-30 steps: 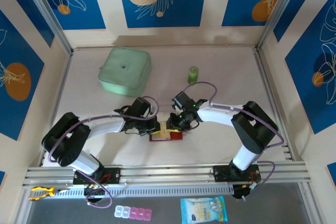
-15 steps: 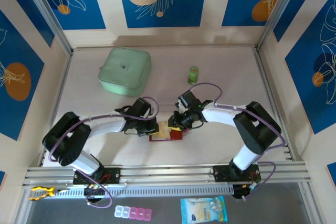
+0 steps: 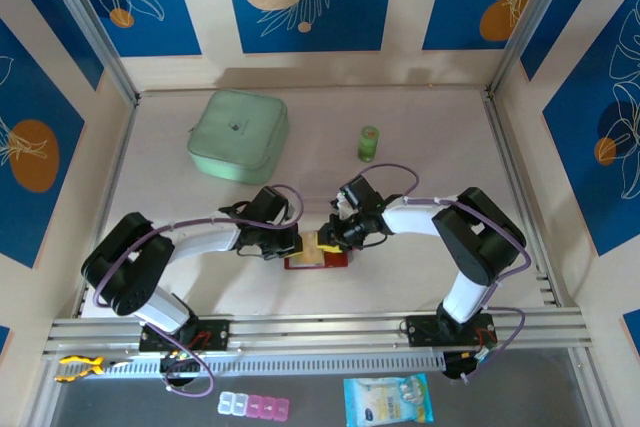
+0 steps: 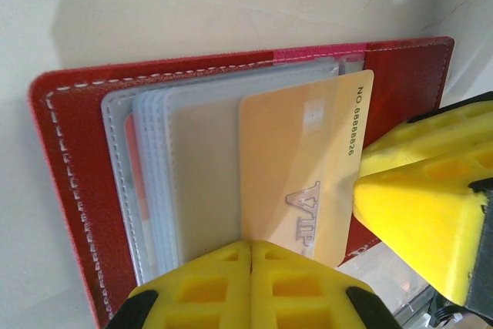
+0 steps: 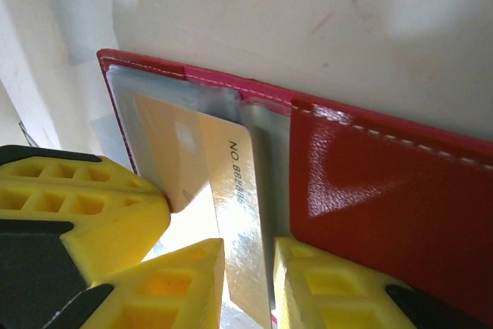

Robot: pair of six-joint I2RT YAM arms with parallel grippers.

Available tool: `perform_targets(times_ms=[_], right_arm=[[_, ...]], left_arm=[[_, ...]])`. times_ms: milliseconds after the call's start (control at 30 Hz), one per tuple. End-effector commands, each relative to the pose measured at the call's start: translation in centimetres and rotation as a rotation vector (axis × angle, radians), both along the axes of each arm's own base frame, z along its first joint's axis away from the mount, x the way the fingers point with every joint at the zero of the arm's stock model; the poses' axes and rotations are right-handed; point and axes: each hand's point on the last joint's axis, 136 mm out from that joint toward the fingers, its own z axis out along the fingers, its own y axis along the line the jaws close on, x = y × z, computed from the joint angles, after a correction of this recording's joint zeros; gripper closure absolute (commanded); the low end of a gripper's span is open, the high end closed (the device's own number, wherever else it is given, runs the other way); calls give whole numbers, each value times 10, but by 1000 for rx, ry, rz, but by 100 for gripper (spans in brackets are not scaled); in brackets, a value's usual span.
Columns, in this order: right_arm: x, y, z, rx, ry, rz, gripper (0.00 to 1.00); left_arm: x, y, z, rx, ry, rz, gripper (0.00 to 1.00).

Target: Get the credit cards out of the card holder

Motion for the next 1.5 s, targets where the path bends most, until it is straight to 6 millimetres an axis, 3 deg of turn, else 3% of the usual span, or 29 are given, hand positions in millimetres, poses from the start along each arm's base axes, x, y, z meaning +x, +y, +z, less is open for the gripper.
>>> perform_targets(times_ms=[0,267,400,500,900,1167,1467], right_arm=[[-6,4,1,40,32,11,76],[-5,7,3,67,36,14,80],[-5,3,1,42,30,3,87],[-5,-3,0,14,21,-7,92],[-6,-39,8,-74,-18,-8,92],[-2,-32,22,-74,-46,28,92],[-4,-24,23,-127,-38,39,89]], left_arm=[[-6,7,-12,56,23,-8,100],[-6,5,-12,54,26,-18,100],[-7,6,-12,54,28,-19,100],[-7,7,-12,56,30,-16,100],[-9,11,-12,53,27,14,100],[-4,8,-7,28,6,39,100],[0,-1,6,-42,-23,46,100]])
